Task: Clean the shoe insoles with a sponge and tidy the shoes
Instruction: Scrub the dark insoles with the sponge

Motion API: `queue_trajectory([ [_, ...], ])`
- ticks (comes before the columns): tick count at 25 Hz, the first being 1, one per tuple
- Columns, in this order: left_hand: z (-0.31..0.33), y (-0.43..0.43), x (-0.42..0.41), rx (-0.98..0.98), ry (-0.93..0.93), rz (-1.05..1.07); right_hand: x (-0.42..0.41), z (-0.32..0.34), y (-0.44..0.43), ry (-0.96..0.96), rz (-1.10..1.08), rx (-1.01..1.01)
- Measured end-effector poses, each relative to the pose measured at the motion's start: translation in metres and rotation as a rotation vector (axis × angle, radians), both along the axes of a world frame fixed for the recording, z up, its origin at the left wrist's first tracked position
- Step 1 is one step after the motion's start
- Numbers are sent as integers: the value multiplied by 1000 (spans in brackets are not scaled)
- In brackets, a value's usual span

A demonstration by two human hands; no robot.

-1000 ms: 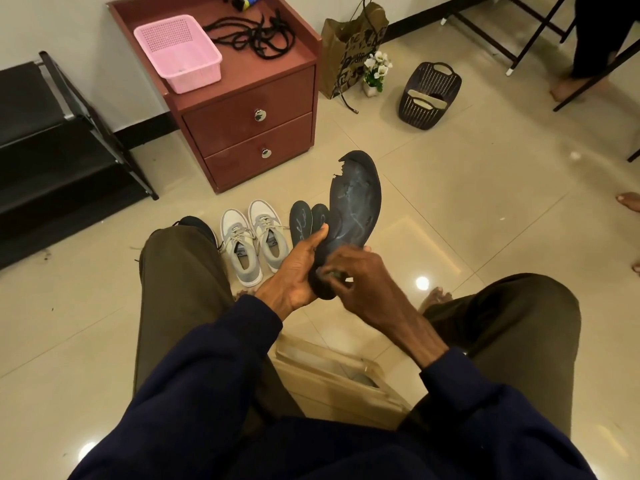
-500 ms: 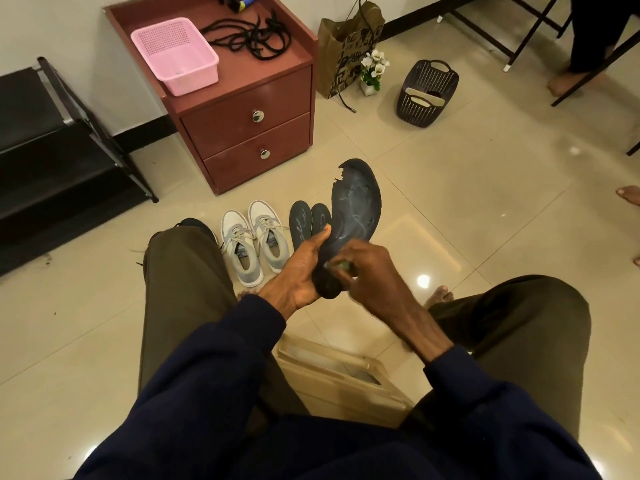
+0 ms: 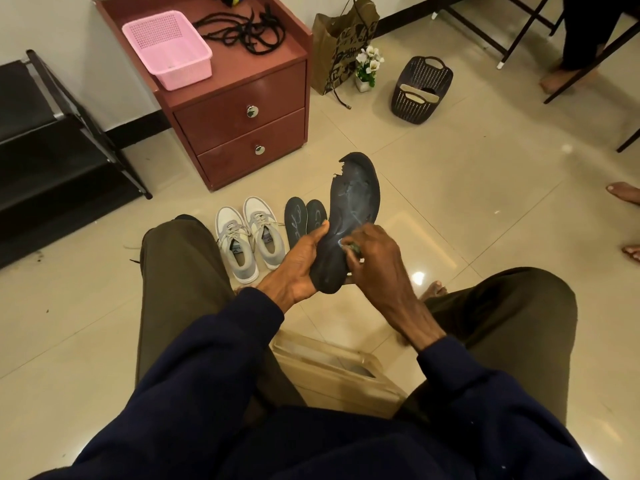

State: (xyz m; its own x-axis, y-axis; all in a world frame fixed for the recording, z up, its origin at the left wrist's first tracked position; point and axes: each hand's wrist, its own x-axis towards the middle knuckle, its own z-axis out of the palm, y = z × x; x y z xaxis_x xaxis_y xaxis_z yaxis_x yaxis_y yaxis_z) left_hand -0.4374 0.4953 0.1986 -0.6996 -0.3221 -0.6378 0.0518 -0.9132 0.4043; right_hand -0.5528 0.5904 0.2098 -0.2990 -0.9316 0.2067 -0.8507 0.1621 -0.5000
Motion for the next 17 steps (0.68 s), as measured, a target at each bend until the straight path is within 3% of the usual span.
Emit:
queue_trajectory([
  [3,-5,-3,0,-12,-49,4,16,7,3,-113,235,117],
  [7,-2,0,0,6,12,6,-7,8,-3,-35,-45,55],
  [8,-2,1,-1,5,13,9,-5,9,0,-55,-29,75],
  [12,-5,-2,0,33,-17,55,17,5,7,-139,259,137],
  [15,-3,-1,-1,-7,10,28,-2,4,-2,-31,60,85],
  [17,-4,0,-2,-16,-13,36,-3,7,0,-53,37,140],
])
